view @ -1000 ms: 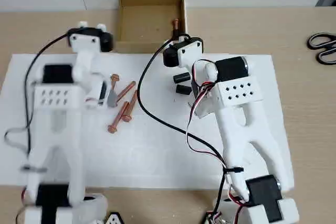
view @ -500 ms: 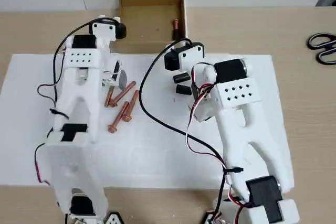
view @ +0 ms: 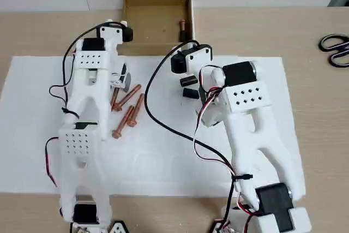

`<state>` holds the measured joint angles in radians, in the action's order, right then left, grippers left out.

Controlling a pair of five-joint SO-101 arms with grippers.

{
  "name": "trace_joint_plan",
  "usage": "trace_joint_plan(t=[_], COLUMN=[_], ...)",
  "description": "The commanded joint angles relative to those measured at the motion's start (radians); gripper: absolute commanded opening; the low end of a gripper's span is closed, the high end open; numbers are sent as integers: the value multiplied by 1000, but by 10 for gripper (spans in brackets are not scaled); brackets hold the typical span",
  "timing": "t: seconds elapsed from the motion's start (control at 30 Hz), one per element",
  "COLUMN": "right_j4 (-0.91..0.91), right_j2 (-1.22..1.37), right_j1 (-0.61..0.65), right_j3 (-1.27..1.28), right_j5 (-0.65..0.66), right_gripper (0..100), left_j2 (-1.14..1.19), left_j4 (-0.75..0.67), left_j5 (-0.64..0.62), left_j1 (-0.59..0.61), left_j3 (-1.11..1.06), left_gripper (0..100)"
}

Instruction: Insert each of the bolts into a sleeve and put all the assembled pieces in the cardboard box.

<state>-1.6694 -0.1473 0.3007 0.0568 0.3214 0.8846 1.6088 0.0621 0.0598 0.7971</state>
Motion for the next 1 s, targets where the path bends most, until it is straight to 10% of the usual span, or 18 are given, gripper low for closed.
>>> trace_joint_plan(t=[0.0, 0.97], right_j4=[2, 4], right_j2=[-51, -53], right_j1=[-4, -4], right_j3=[-3, -9], right_j5=[-11, -11], right_gripper=[4, 4], left_j2=[9, 32], left_j4=[9, 146], left_j5=[5, -15], left_j1=[5, -26], left_j3=[61, 331], left_gripper=[122, 7])
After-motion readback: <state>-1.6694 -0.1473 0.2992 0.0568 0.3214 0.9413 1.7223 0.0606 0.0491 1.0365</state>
